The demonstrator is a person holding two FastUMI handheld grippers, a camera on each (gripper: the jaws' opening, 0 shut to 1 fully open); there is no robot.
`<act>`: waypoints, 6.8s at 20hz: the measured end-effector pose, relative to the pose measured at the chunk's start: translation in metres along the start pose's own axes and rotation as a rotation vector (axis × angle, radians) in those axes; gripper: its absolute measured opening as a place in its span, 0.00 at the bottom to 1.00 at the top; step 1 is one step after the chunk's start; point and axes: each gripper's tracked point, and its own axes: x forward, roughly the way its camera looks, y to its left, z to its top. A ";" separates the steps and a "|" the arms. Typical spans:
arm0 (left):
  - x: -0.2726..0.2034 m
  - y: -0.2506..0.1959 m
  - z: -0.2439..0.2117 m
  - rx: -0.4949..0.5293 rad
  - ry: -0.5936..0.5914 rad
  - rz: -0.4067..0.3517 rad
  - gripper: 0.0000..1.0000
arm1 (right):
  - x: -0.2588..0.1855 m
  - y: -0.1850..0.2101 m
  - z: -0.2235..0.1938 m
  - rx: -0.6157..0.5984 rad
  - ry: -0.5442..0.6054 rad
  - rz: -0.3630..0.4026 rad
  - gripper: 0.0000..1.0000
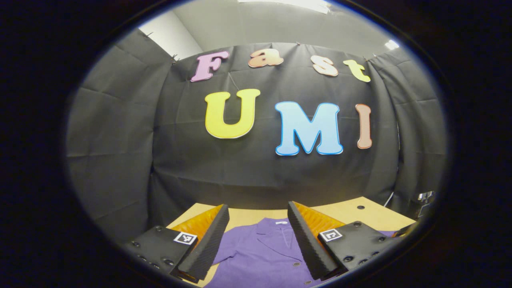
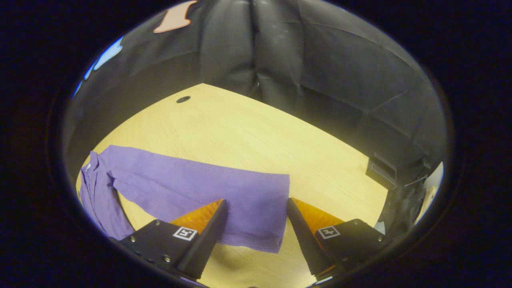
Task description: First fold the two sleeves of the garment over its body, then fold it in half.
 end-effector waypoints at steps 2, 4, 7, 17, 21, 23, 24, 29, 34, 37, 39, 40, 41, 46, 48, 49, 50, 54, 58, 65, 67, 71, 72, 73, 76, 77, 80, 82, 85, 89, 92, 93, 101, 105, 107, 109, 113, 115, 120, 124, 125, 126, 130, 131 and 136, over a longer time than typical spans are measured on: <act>0.000 -0.003 -0.001 -0.005 0.001 -0.007 0.99 | -0.001 0.004 0.003 -0.024 -0.002 0.013 0.87; -0.002 -0.005 -0.001 -0.009 0.001 -0.013 0.99 | 0.000 0.010 0.003 -0.037 -0.012 0.027 0.74; -0.005 0.000 -0.001 -0.007 -0.001 -0.014 0.99 | 0.001 0.010 0.000 -0.016 -0.012 0.035 0.36; -0.018 0.040 -0.003 -0.016 -0.016 0.024 0.99 | -0.013 0.019 0.014 0.013 -0.055 0.025 0.00; -0.014 0.043 -0.013 -0.043 -0.010 -0.008 0.99 | -0.048 0.047 0.045 0.021 -0.131 0.119 0.00; -0.011 0.038 -0.019 -0.047 -0.006 -0.040 0.95 | -0.069 0.063 0.062 -0.001 -0.177 0.156 0.00; -0.010 0.038 -0.020 -0.050 -0.010 -0.054 0.99 | -0.079 0.075 0.072 -0.015 -0.202 0.175 0.00; -0.014 0.049 -0.025 -0.078 -0.022 -0.081 0.99 | -0.124 0.140 0.121 -0.094 -0.326 0.268 0.00; -0.028 0.082 -0.029 -0.088 -0.027 -0.036 0.99 | -0.156 0.207 0.148 -0.174 -0.408 0.361 0.00; -0.039 0.108 -0.032 -0.088 -0.031 0.010 0.95 | -0.175 0.249 0.151 -0.224 -0.430 0.412 0.00; -0.045 0.126 -0.036 -0.094 -0.024 0.041 0.92 | -0.185 0.284 0.147 -0.260 -0.435 0.460 0.00; -0.048 0.135 -0.039 -0.096 -0.020 0.057 0.95 | -0.191 0.302 0.142 -0.283 -0.435 0.483 0.00; -0.050 0.144 -0.041 -0.096 -0.015 0.072 0.95 | -0.194 0.320 0.136 -0.308 -0.434 0.504 0.00; -0.064 0.181 -0.054 -0.081 0.005 0.123 0.99 | -0.205 0.408 0.085 -0.433 -0.400 0.603 0.00; -0.066 0.195 -0.061 -0.084 0.021 0.144 0.95 | -0.201 0.443 0.060 -0.465 -0.359 0.637 0.00; -0.067 0.201 -0.064 -0.086 0.028 0.154 0.99 | -0.200 0.457 0.046 -0.478 -0.334 0.654 0.00; -0.070 0.208 -0.067 -0.087 0.032 0.166 0.95 | -0.199 0.470 0.031 -0.496 -0.318 0.665 0.00; -0.068 0.227 -0.079 -0.089 0.055 0.185 0.99 | -0.183 0.511 -0.023 -0.629 -0.286 0.647 0.00; -0.068 0.248 -0.091 -0.076 0.063 0.211 0.99 | -0.163 0.533 -0.073 -0.736 -0.243 0.623 0.00; -0.072 0.281 -0.149 -0.098 0.177 0.251 0.99 | -0.141 0.543 -0.127 -0.823 -0.134 0.614 0.02; -0.071 0.289 -0.158 -0.091 0.191 0.270 0.99 | -0.142 0.546 -0.135 -0.818 -0.114 0.642 0.04; -0.071 0.292 -0.169 -0.115 0.210 0.294 0.93 | -0.152 0.543 -0.144 -0.794 -0.089 0.701 0.26; -0.073 0.291 -0.171 -0.116 0.211 0.302 0.93 | -0.154 0.541 -0.144 -0.794 -0.095 0.710 0.32; -0.074 0.291 -0.173 -0.116 0.212 0.311 0.93 | -0.161 0.537 -0.142 -0.793 -0.102 0.719 0.38; -0.075 0.289 -0.173 -0.113 0.196 0.335 0.93 | -0.184 0.526 -0.131 -0.781 -0.146 0.761 0.66; -0.076 0.291 -0.174 -0.105 0.192 0.349 0.93 | -0.193 0.520 -0.126 -0.774 -0.164 0.773 0.73; -0.080 0.297 -0.184 -0.105 0.209 0.390 0.93 | -0.224 0.499 -0.108 -0.731 -0.226 0.805 0.96; -0.084 0.302 -0.193 -0.103 0.233 0.418 0.93 | -0.247 0.480 -0.094 -0.706 -0.289 0.815 0.96; -0.093 0.321 -0.216 -0.104 0.271 0.496 0.95 | -0.281 0.441 -0.078 -0.693 -0.374 0.829 0.97; -0.118 0.345 -0.249 -0.117 0.336 0.586 0.95 | -0.309 0.383 -0.058 -0.677 -0.452 0.815 0.96; -0.123 0.357 -0.276 -0.154 0.391 0.656 0.95 | -0.319 0.338 -0.039 -0.668 -0.514 0.770 0.96; -0.122 0.363 -0.284 -0.166 0.409 0.676 0.93 | -0.322 0.323 -0.035 -0.665 -0.531 0.753 0.96; -0.108 0.399 -0.360 -0.271 0.551 0.765 0.94 | -0.324 0.265 -0.027 -0.608 -0.499 0.725 0.93; -0.097 0.400 -0.361 -0.221 0.562 0.758 0.96 | -0.325 0.261 -0.027 -0.581 -0.477 0.741 0.96; -0.093 0.399 -0.359 -0.222 0.559 0.744 0.91 | -0.323 0.263 -0.030 -0.574 -0.467 0.747 0.96; -0.088 0.396 -0.360 -0.228 0.556 0.736 0.80 | -0.321 0.268 -0.034 -0.565 -0.449 0.763 0.96; -0.089 0.396 -0.359 -0.247 0.533 0.742 0.35 | -0.318 0.269 -0.034 -0.560 -0.440 0.772 0.96; -0.087 0.396 -0.361 -0.239 0.539 0.743 0.17 | -0.314 0.267 -0.034 -0.555 -0.434 0.771 0.93; -0.074 0.375 -0.349 -0.211 0.586 0.708 0.09 | -0.307 0.256 -0.021 -0.523 -0.435 0.747 0.96; -0.037 0.330 -0.303 -0.219 0.511 0.605 0.09 | -0.299 0.243 -0.021 -0.514 -0.426 0.721 0.96; -0.023 0.314 -0.287 -0.199 0.486 0.569 0.09 | -0.297 0.239 -0.021 -0.511 -0.422 0.712 0.96; -0.011 0.295 -0.274 -0.175 0.463 0.530 0.09 | -0.297 0.235 -0.022 -0.506 -0.418 0.703 0.96; 0.037 0.214 -0.233 -0.115 0.393 0.346 0.09 | -0.289 0.212 -0.020 -0.469 -0.405 0.650 0.96; 0.048 0.195 -0.227 -0.100 0.382 0.300 0.09 | -0.286 0.205 -0.019 -0.460 -0.404 0.631 0.96; 0.122 0.086 -0.209 -0.011 0.346 0.067 0.08 | -0.274 0.167 -0.015 -0.402 -0.386 0.524 0.96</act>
